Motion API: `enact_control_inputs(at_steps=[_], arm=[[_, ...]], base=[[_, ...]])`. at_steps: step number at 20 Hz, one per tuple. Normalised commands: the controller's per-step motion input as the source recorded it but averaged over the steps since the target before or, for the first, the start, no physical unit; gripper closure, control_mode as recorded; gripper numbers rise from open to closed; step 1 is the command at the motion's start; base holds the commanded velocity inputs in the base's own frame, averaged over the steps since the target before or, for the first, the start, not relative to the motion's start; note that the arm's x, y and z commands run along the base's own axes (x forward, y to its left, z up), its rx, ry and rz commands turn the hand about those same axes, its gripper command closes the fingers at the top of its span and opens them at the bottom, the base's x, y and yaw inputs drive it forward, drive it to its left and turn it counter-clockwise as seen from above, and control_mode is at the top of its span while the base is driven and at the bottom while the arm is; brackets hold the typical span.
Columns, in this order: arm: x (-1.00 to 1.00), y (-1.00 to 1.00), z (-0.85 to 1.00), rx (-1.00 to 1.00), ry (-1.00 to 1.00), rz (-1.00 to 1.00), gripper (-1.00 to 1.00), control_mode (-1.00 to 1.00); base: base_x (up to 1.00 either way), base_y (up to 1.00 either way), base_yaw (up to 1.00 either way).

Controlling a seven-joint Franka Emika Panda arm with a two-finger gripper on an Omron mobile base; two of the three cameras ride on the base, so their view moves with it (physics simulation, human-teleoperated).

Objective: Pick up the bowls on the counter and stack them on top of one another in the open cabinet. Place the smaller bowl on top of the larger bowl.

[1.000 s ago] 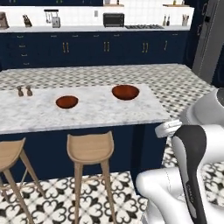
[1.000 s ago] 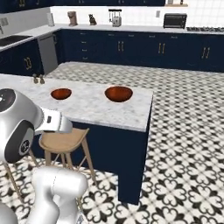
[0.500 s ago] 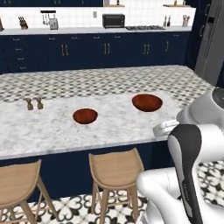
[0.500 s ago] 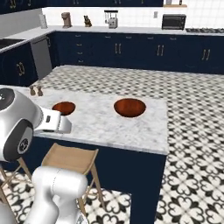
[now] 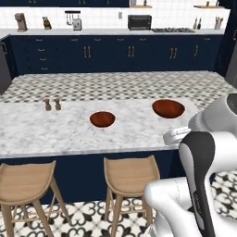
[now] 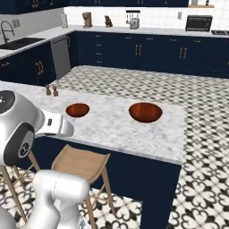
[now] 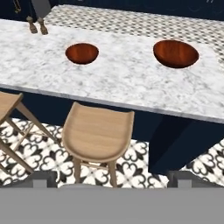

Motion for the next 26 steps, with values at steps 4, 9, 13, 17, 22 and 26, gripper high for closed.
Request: enact_control_inputs(at_steps=[4,9,13,17,22,26], arm=[[0.00,0.00,0.00,0.00,0.00,0.00,-1.00,1.00],[0.22,0.03,0.16,0.11,0.12,0.00,-1.00,-1.00],[0.54,0.04,0.01,0.29,0.34,-0.11,-1.00,-1.00],[0.76,0.14,0.00,0.23,0.19,-0.11,-1.00,-1.00],[0.88,0.25,-0.27,-0.04,0.00,-0.08,-1.00,-1.00],[0.92,0.23,-0.46,-0.04,0.00,-0.09,-1.00,-1.00]], base=[[0.06,0.25,0.37],[0.00,0.00,0.00],[0.00,0.00,0.00],[0.00,0.00,0.00],[0.00,0.00,0.00],[0.00,0.00,0.00]])
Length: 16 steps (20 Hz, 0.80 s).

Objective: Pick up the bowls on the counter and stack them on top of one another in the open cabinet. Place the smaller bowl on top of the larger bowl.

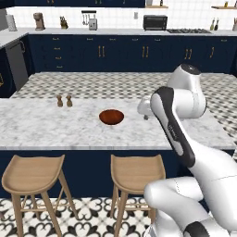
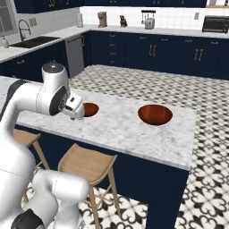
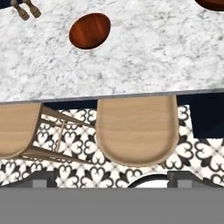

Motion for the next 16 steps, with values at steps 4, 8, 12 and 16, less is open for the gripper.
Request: enact_control_inputs(at_steps=[4,8,12,16], arm=[[0.75,0.04,-0.36,-0.01,0.00,-0.03,-1.00,-1.00],[0.65,0.00,-0.23,0.00,0.00,0.00,-1.00,-1.00],[0.54,-0.04,-0.14,0.01,0.00,0.00,-1.00,-1.00],[0.41,-0.05,-0.27,0.01,0.00,0.00,-1.00,-1.00]], base=[[0.00,0.00,0.00],[0.00,0.00,0.00],[0.00,0.00,0.00],[0.00,0.00,0.00]])
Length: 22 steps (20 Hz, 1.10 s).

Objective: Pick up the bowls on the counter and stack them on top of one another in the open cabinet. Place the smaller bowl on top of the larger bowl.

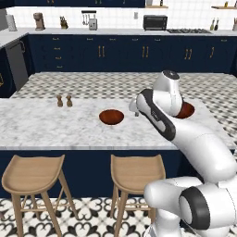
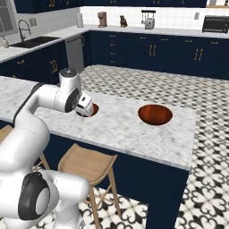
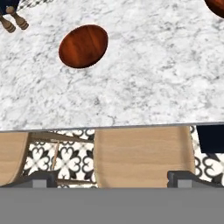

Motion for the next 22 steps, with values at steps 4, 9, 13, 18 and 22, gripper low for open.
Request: enact_control_inputs(at_steps=[4,9,13,18,22], arm=[[0.42,-0.01,-0.34,0.03,0.00,0.00,-1.00,-1.00],[0.49,0.03,-0.16,0.00,0.00,0.00,-1.00,-1.00],[0.49,0.06,-0.16,0.00,0.00,0.00,-1.00,-1.00],[0.41,0.00,-0.33,0.00,-0.01,0.00,-1.00,-1.00],[0.47,0.04,-0.43,0.00,-0.04,0.00,-1.00,-1.00]], base=[[0.00,0.00,0.00],[0.00,0.00,0.00],[0.00,0.00,0.00],[0.00,0.00,0.00],[0.00,0.00,0.00]])
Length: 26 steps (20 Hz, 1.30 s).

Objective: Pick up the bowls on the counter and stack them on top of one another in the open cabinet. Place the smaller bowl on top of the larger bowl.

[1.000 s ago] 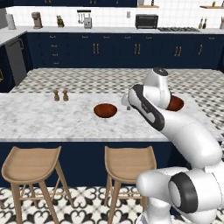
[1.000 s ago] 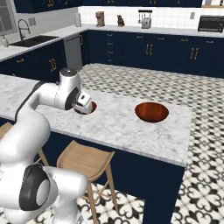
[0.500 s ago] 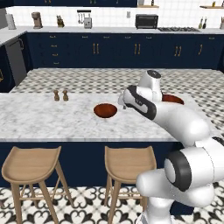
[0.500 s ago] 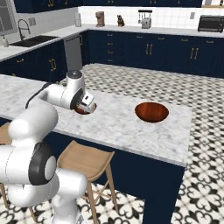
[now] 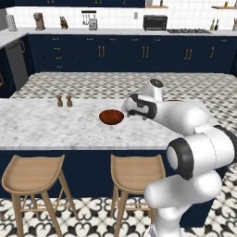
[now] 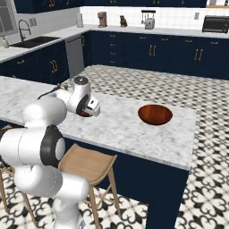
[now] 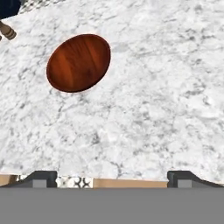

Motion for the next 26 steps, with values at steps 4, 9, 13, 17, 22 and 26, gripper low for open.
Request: enact_control_inputs(at_steps=[4,9,13,17,22,26], arm=[[0.58,0.17,-0.42,0.00,0.00,0.00,-1.00,-1.00],[0.45,0.08,-0.27,0.00,0.00,0.00,-1.00,-1.00],[0.61,0.09,-0.24,0.00,0.00,0.00,-1.00,-1.00],[0.38,0.00,-0.22,0.00,0.00,0.00,-1.00,-1.00],[0.41,0.01,-0.32,0.00,0.00,0.00,-1.00,-1.00],[0.45,0.07,-0.31,0.00,0.00,0.00,-1.00,-1.00]], base=[[0.00,0.00,0.00],[0.00,0.00,0.00],[0.00,0.00,0.00],[0.00,0.00,0.00],[0.00,0.00,0.00],[0.00,0.00,0.00]])
